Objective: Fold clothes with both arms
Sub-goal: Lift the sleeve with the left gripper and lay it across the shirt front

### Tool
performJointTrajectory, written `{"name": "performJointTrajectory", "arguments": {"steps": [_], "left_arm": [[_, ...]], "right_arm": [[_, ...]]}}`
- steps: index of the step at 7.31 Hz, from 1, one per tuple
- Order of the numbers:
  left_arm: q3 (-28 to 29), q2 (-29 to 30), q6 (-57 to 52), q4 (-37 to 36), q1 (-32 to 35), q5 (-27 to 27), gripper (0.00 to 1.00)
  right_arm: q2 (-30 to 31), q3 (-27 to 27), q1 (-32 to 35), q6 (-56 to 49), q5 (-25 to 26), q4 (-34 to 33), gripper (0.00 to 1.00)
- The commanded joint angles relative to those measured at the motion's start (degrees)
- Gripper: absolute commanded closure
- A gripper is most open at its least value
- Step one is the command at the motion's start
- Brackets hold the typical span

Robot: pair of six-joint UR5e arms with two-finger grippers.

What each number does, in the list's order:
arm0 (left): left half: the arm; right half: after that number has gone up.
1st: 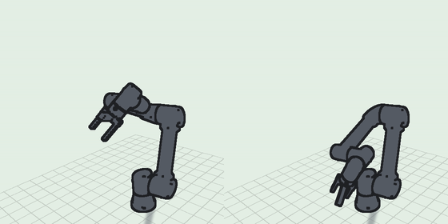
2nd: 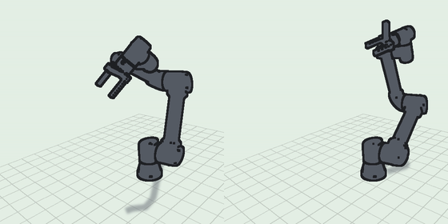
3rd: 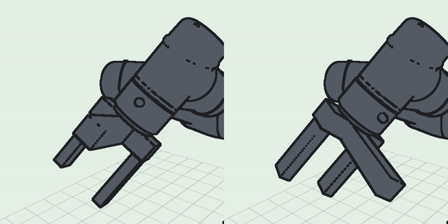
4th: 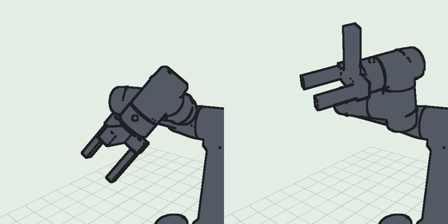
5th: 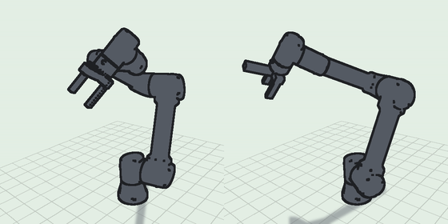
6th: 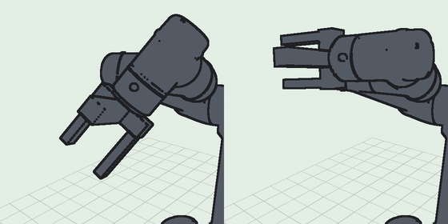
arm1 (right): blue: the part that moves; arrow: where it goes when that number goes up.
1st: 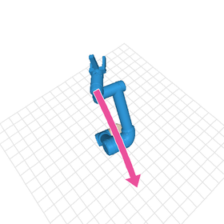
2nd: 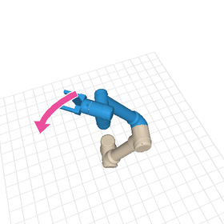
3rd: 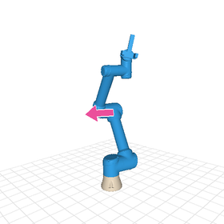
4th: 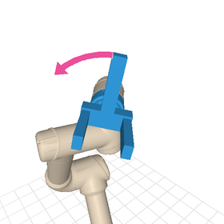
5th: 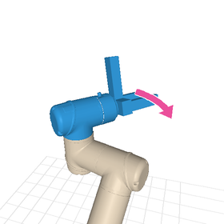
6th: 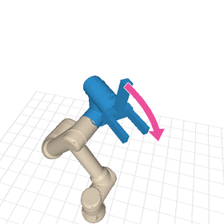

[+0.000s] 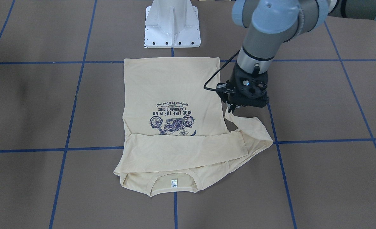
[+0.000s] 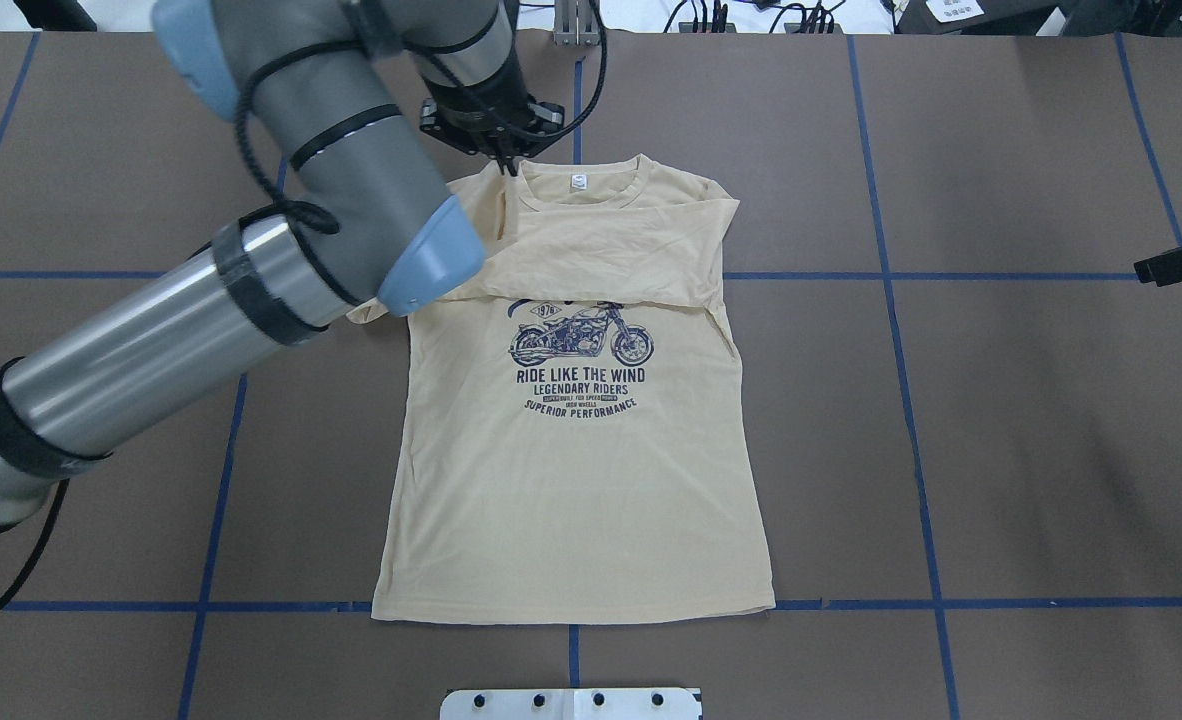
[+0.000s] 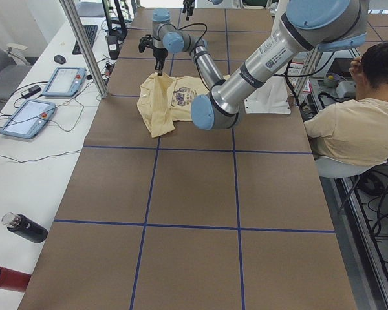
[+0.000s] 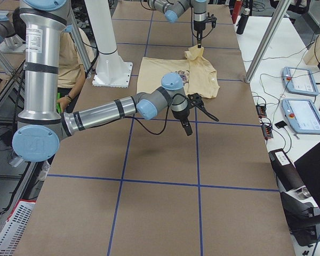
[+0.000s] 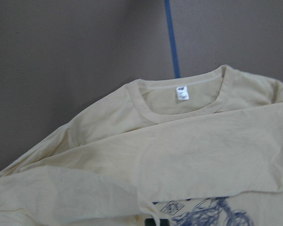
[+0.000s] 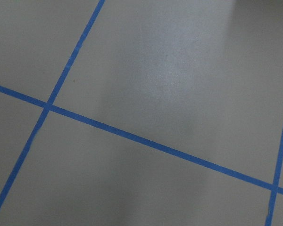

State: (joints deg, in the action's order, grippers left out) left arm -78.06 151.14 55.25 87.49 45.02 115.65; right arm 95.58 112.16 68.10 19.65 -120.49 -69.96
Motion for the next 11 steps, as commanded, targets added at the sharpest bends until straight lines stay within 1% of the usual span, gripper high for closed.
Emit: {"name": "performJointTrajectory", "arguments": {"steps": [1,2,4,6,7,8,9,11], "left_arm": [[16.1,12.8,6.9,5.3,-2.4,0.0,1.0],[20.3,15.4,10.5,9.1,-3.4,0.0,1.0],[28.3,20.9,19.5,15.6,-7.6,-0.6,1.0],[29.4,21.1,21.0,18.2,-9.2,-2.2,1.0],[29.5,20.9,20.4,18.7,-9.2,-2.4,1.0],[29.5,20.4,18.9,18.6,-9.0,-3.9,1.0],[29.1,18.1,16.8,18.4,-7.8,-4.8,1.0],[28.8,14.4,13.8,18.7,-5.7,-4.9,1.0]], "right_arm": [[0.3,0.0,0.1,0.0,0.1,0.0,0.0],[0.4,0.0,0.2,0.0,0.1,0.0,0.0],[0.5,0.0,0.5,0.0,0.0,0.0,0.0],[0.5,0.1,0.6,0.0,0.1,0.0,0.0],[0.5,0.1,0.6,0.0,0.1,0.0,0.0],[0.5,0.1,0.6,0.0,0.0,0.0,0.0],[0.5,0.1,0.6,0.1,0.1,0.0,0.0],[0.4,0.1,0.6,0.2,0.1,0.0,0.0]]}}
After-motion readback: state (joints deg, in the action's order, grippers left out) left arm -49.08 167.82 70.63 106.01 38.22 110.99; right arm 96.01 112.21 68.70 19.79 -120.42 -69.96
